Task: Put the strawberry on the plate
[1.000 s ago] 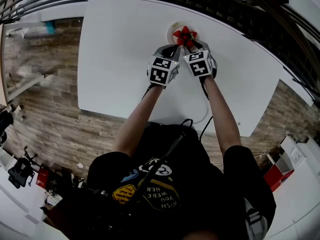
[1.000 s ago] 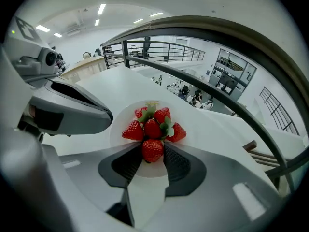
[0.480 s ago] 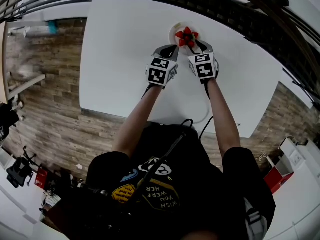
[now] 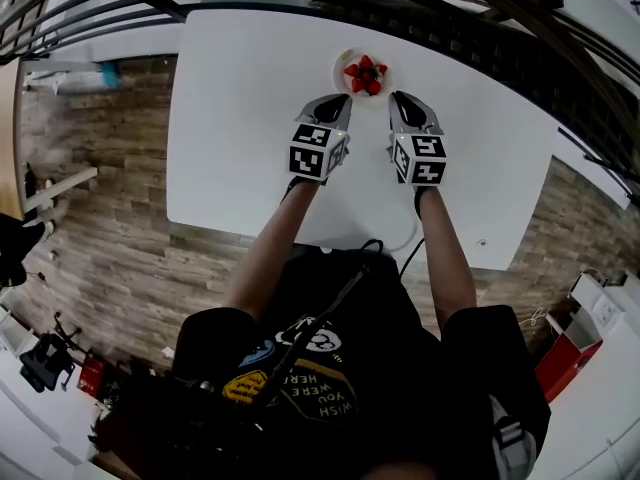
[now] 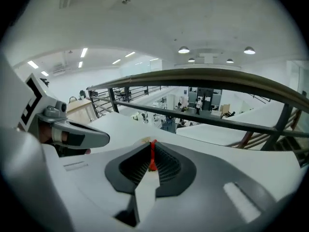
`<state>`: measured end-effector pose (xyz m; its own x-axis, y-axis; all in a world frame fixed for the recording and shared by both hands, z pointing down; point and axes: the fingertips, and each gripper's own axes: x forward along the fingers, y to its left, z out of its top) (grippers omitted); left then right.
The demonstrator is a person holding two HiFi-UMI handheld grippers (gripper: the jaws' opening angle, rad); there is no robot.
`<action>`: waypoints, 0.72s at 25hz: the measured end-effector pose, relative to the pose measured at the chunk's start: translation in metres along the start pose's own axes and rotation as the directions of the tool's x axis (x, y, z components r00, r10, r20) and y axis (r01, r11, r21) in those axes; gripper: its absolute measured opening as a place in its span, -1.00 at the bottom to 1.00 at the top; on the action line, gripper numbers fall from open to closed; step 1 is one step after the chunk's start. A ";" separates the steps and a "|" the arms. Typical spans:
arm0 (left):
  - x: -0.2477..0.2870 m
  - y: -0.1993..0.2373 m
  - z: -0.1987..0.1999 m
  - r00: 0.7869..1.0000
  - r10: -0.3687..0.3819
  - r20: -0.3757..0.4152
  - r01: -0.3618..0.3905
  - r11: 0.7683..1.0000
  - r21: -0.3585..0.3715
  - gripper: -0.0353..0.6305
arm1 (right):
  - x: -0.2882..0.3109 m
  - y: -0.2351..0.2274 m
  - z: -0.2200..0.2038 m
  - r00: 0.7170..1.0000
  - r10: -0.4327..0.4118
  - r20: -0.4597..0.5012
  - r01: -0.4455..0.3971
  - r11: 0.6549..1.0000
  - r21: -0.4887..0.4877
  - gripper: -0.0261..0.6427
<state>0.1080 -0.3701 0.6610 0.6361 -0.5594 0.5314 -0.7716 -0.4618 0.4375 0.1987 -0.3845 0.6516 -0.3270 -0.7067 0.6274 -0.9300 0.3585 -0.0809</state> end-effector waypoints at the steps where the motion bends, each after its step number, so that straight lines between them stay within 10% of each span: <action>1: -0.006 -0.002 0.003 1.000 -0.001 0.008 0.001 1.000 0.004 -0.89 | -0.009 0.000 0.003 1.000 -0.004 0.027 0.004 1.000 0.024 -0.87; 18: -0.141 -0.089 0.038 0.986 -0.075 0.151 0.058 0.992 0.113 -0.89 | -0.171 0.057 0.033 0.952 0.000 0.305 -0.073 0.971 0.227 -0.91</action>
<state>0.0870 -0.2764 0.5197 0.6849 -0.6207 0.3816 -0.7283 -0.5685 0.3826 0.1963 -0.2637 0.5141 -0.3626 -0.8591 0.3612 -0.9176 0.2614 -0.2996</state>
